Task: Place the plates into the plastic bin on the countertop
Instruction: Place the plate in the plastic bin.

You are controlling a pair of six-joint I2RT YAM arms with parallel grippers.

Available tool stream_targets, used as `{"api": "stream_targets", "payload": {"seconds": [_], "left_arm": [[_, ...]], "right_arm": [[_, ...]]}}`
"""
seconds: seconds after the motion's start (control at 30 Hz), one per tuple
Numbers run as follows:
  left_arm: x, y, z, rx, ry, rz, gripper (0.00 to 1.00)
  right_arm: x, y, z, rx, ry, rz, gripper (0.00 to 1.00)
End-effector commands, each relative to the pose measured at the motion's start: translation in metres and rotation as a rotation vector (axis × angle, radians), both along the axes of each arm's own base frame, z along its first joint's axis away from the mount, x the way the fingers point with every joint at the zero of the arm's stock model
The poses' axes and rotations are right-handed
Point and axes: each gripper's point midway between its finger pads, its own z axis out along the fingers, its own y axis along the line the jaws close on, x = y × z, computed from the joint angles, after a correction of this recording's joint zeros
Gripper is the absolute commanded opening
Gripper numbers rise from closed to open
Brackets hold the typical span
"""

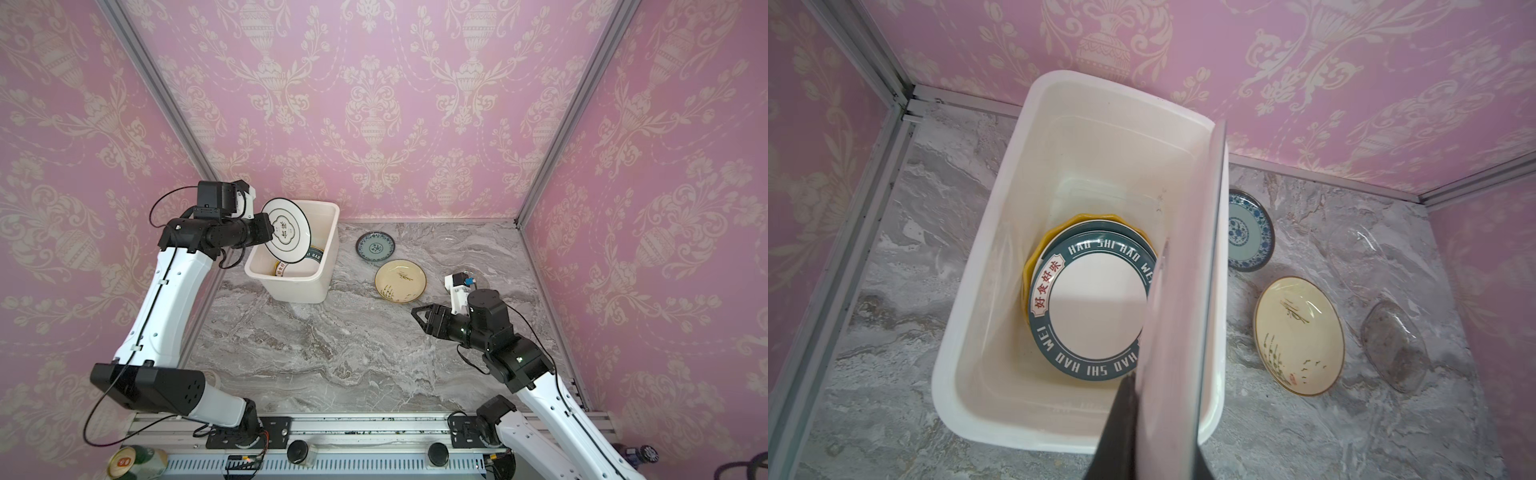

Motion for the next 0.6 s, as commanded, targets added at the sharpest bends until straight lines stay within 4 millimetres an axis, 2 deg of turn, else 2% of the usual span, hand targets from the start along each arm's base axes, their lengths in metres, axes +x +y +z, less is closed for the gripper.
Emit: {"api": "stream_targets", "payload": {"seconds": [0.0,0.1,0.23,0.37,0.57], "left_arm": [[0.010,0.021,-0.015,0.156,0.050,0.012,0.00],[0.025,0.021,-0.028,0.159,0.075,0.004,0.00],[0.043,0.009,-0.047,0.121,0.091,-0.054,0.00],[0.052,-0.002,-0.071,0.109,0.128,-0.148,0.00],[0.059,-0.006,-0.098,0.059,0.171,-0.226,0.00]], "right_arm": [[0.001,0.004,-0.007,0.014,0.022,0.018,0.55],[0.002,0.006,-0.009,0.016,0.031,0.024,0.55],[0.004,0.009,-0.011,0.014,0.040,0.038,0.55],[0.006,0.012,-0.016,0.006,0.057,0.048,0.55],[0.010,0.017,-0.013,0.022,0.082,0.055,0.55]]}}
